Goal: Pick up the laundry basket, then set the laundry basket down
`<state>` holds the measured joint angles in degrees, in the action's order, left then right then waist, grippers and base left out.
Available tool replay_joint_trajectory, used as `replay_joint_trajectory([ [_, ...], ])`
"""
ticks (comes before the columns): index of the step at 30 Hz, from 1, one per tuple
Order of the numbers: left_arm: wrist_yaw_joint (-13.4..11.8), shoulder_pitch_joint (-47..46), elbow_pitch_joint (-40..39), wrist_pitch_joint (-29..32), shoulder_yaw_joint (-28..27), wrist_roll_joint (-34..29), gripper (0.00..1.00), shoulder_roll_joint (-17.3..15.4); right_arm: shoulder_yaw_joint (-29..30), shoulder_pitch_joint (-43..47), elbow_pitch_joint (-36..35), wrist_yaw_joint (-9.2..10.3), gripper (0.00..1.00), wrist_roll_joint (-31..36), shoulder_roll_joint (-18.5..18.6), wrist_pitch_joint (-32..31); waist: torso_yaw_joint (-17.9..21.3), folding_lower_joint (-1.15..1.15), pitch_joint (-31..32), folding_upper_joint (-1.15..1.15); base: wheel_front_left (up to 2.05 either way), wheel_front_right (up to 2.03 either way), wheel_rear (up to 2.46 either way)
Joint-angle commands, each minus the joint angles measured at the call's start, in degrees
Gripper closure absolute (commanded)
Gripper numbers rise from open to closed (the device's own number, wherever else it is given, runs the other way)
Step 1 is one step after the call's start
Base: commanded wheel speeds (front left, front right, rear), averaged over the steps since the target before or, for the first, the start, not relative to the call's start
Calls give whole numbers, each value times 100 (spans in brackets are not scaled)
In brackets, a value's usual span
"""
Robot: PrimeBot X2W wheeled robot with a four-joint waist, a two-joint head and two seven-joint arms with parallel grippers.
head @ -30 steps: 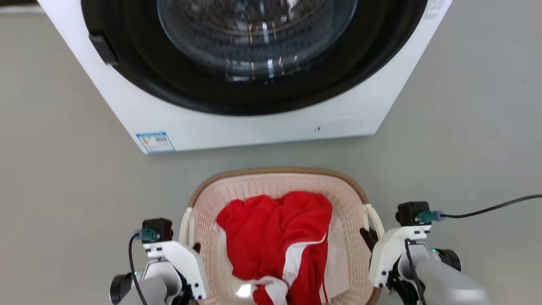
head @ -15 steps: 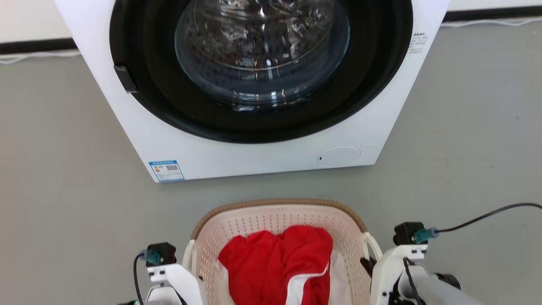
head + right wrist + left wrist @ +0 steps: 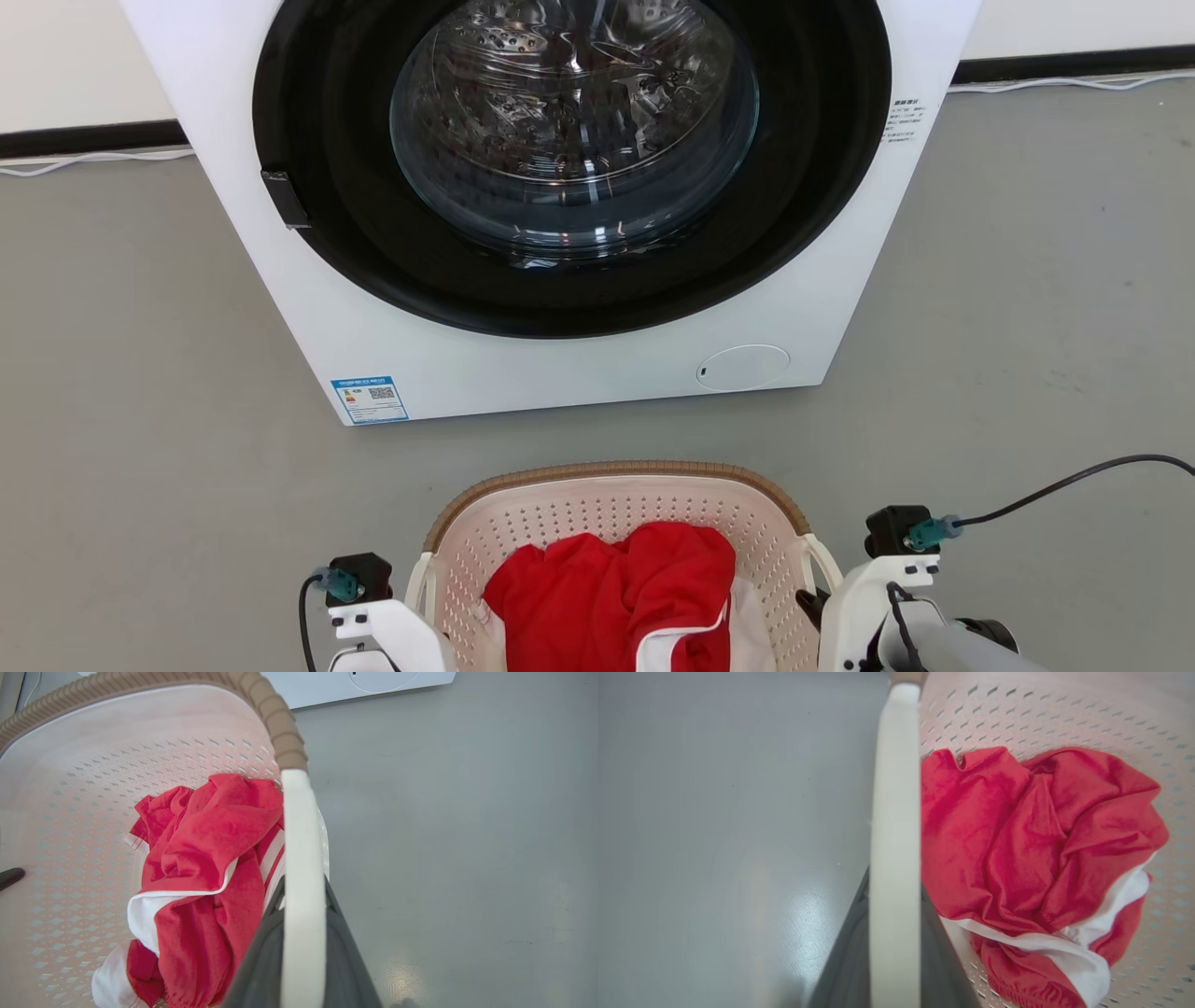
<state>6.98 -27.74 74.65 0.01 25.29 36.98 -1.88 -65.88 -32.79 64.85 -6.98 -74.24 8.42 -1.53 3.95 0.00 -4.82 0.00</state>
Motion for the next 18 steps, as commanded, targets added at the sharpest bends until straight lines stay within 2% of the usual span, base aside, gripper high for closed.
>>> replay_joint_trajectory([
  [1,-9,-73,-76,-17,-94,90,100,-99,-76,36,-92,-51,100,-81,-38,-4,-2,0,0,0,0,0,0],
  [18,-52,-143,-71,-18,90,323,100,-99,-301,-53,-101,-51,100,-316,-3,50,-15,0,-81,0,0,0,0],
])
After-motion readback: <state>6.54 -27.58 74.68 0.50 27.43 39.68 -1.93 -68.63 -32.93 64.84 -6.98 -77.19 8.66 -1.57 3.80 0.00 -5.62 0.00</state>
